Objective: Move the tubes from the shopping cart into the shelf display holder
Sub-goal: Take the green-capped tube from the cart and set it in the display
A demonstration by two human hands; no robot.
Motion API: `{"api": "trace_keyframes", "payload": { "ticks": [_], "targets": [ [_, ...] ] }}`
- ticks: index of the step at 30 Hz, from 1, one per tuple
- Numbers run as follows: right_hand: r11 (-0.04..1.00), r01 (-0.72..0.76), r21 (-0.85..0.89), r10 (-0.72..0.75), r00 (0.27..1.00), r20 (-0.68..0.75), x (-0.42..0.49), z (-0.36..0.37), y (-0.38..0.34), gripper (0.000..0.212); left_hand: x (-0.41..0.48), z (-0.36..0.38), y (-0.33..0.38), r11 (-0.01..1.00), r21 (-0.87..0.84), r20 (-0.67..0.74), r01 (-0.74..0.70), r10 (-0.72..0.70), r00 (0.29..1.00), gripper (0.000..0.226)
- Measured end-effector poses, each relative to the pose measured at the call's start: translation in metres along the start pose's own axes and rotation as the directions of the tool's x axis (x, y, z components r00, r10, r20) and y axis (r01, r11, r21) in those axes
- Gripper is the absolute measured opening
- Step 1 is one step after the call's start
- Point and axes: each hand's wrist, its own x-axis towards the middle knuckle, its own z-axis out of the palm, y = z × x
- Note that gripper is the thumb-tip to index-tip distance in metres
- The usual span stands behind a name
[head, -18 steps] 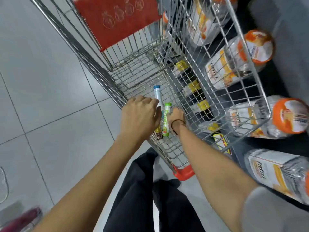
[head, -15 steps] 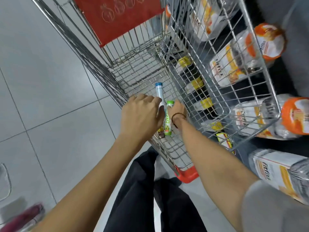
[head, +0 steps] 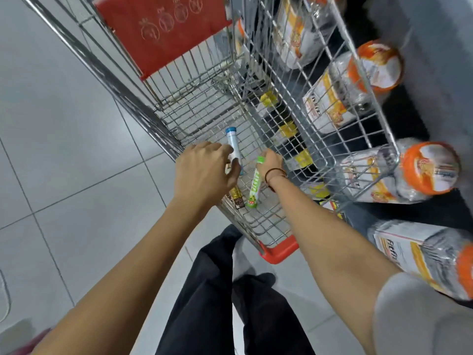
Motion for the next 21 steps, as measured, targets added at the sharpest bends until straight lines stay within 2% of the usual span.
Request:
{"api": "trace_keyframes", "payload": {
  "ticks": [7,12,15,18,21],
  "targets": [
    [0.992,0.109,-0.070,-0.110,0.994,-0.008,-0.059,-0.057,0.003,0.040,0.002,-0.009,0.001,0.999,0.000,0.081,-0.047,0.047,0.996,0.023],
    [0.988,0.144,-0.060,-0.152,0.977,-0.148,-0.105,-0.106,0.008,0.038,0.004,-0.018,0.011,0.995,-0.025,0.144,-0.093,0.095,0.985,0.019],
    [0.982,0.188,-0.027,-0.190,0.961,-0.202,-0.130,-0.137,0.018,0.045,0.004,-0.016,0.015,0.992,-0.053,0.170,-0.117,0.124,0.978,0.023],
    [0.982,0.188,-0.008,-0.184,0.952,-0.244,-0.157,-0.173,0.030,0.043,0.006,-0.018,0.030,0.987,-0.085,0.223,-0.139,0.154,0.963,0.028],
    [0.980,0.196,0.017,-0.182,0.936,-0.302,-0.190,-0.209,0.041,0.035,0.017,-0.029,0.060,0.974,-0.164,0.180,-0.157,0.186,0.966,0.026]
  ]
}}
